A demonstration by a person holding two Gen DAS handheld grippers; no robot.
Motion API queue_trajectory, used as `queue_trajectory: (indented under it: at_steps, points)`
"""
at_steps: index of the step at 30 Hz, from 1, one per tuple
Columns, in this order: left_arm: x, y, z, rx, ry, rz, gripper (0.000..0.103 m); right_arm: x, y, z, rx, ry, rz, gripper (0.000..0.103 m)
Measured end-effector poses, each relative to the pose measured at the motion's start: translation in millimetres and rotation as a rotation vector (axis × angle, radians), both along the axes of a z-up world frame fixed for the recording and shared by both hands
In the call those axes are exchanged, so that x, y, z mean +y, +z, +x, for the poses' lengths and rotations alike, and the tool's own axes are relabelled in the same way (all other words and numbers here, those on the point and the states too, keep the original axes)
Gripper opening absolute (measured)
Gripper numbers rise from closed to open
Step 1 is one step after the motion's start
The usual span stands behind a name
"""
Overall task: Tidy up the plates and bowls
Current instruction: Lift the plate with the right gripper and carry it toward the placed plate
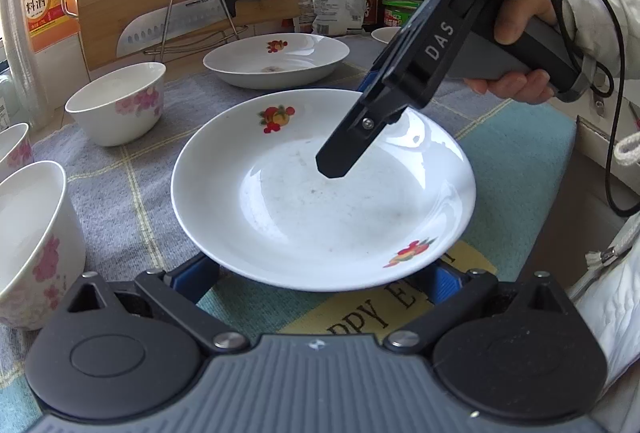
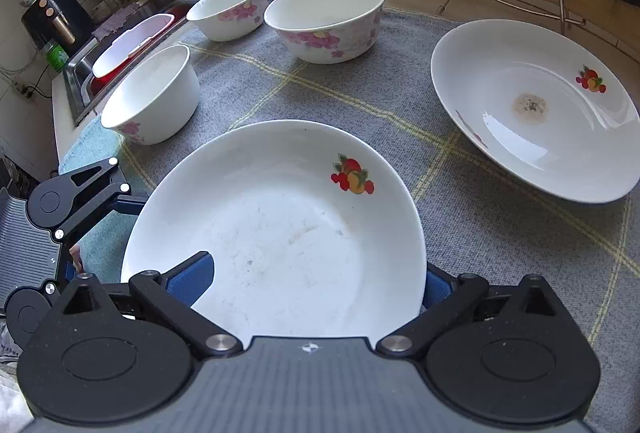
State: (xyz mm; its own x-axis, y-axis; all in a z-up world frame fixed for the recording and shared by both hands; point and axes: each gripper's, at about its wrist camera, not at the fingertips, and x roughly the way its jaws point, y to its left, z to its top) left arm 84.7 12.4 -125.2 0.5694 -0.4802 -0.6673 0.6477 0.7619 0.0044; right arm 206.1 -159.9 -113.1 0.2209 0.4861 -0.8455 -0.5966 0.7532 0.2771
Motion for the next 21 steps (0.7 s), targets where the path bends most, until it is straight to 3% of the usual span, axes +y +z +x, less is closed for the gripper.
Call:
queue_trajectory:
  at_steps: [9, 21]
  points:
    - [-2, 1, 0, -0.014, -0.018, 0.02, 0.102, -7, 3, 10, 0.06, -0.026, 0.018, 0.094]
    - [-3, 1, 3, -0.011, -0.036, 0.03, 0.102, -8, 4, 21, 0.152, -0.045, 0.034, 0.094]
